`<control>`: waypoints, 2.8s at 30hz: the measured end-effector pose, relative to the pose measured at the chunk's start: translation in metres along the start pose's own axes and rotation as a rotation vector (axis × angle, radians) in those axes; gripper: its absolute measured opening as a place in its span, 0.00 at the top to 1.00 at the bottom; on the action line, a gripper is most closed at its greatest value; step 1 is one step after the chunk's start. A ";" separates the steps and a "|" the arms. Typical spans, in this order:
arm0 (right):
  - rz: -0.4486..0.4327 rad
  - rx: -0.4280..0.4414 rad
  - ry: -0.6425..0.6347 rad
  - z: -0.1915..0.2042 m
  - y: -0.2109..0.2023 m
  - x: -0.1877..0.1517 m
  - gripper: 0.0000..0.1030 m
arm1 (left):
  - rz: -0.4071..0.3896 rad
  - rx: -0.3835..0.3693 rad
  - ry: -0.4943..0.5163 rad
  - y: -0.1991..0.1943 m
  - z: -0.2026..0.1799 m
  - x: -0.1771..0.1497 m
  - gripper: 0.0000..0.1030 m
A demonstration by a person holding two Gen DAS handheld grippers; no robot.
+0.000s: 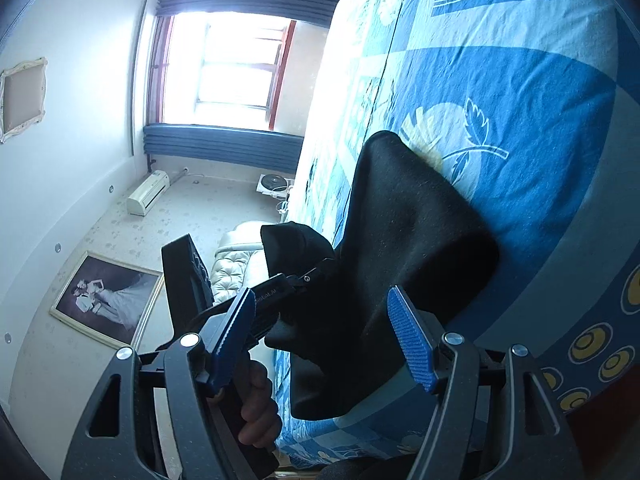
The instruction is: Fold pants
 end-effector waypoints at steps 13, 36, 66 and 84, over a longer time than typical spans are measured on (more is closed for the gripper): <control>-0.028 -0.007 0.009 -0.001 -0.011 0.001 0.34 | -0.048 0.083 0.072 0.003 -0.015 -0.002 0.78; 0.197 -0.366 -0.248 0.023 0.079 0.008 0.32 | -0.289 0.095 -0.200 -0.126 0.175 -0.099 0.05; 0.323 -0.374 -0.263 -0.020 0.062 0.043 0.88 | -0.163 -0.140 -0.436 -0.076 0.187 -0.138 0.05; 0.320 -0.279 -0.193 -0.031 0.051 0.050 0.88 | -0.134 -0.121 -0.420 -0.063 0.184 -0.144 0.05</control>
Point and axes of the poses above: each gripper's, at about its wrist camera, not at the fingertips, and y roughly the way its jaws point, z to its left, x to its top, the point moved 10 cm from there along y, roughly the way its jaws point, and after that the axes turned 4 degrees about -x, right-handed, at the moved point
